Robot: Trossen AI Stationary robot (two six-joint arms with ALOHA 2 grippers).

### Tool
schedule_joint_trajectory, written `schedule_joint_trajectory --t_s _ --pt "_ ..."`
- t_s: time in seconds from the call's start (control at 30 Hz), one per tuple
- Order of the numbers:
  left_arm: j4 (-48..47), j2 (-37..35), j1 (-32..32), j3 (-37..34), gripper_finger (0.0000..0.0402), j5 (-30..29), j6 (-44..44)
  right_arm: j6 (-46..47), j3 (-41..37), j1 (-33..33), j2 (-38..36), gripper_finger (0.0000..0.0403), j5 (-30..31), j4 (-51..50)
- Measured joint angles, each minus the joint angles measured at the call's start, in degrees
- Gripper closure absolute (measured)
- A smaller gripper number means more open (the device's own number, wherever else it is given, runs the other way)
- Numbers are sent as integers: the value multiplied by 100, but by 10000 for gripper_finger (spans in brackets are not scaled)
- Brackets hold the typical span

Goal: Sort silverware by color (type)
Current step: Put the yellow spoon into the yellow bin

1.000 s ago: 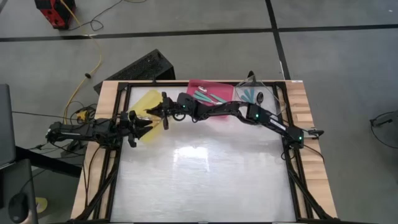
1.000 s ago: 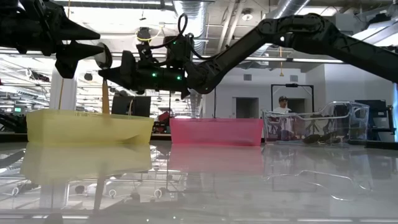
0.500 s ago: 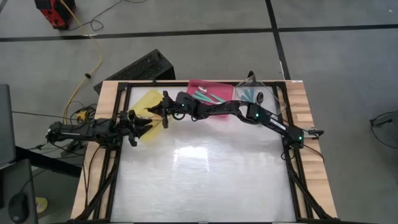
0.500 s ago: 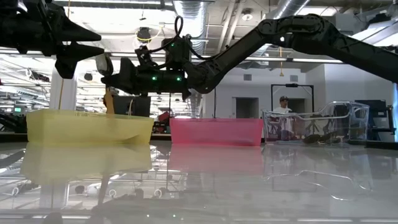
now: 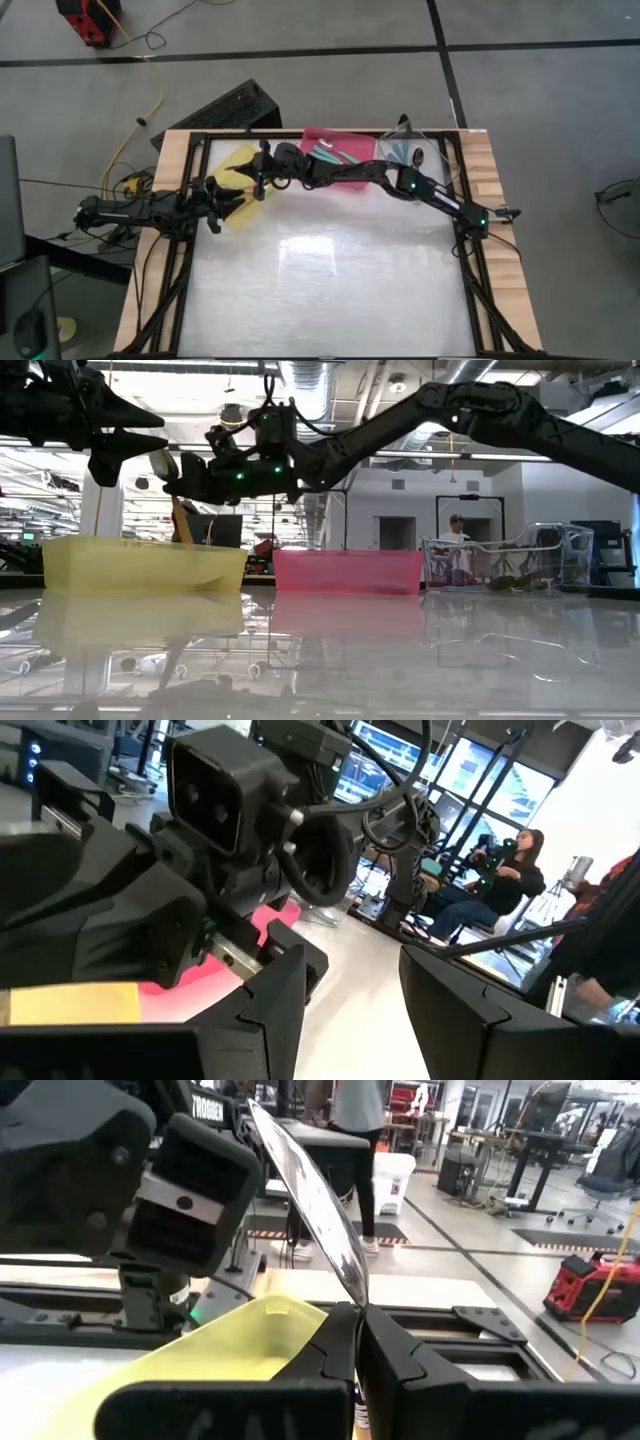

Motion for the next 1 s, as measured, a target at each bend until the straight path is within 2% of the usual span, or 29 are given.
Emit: schedule_joint_trajectory --t_s 0.23,0.37,0.5,0.63,1.0 --pt "7 -1 -1 -1 253 -175 4 -66 0 19 38 379 -60 94" --pt "7 0 0 0 253 -210 4 -82 0 -26 45 379 -562 177" --pt "7 0 0 -1 253 -214 0 -69 0 -43 45 379 -637 180" --pt "4 0 0 0 253 -223 3 -221 0 -71 47 379 -1203 220" --pt "4 -2 0 0 253 -330 50 -357 0 -117 56 379 -770 -155"
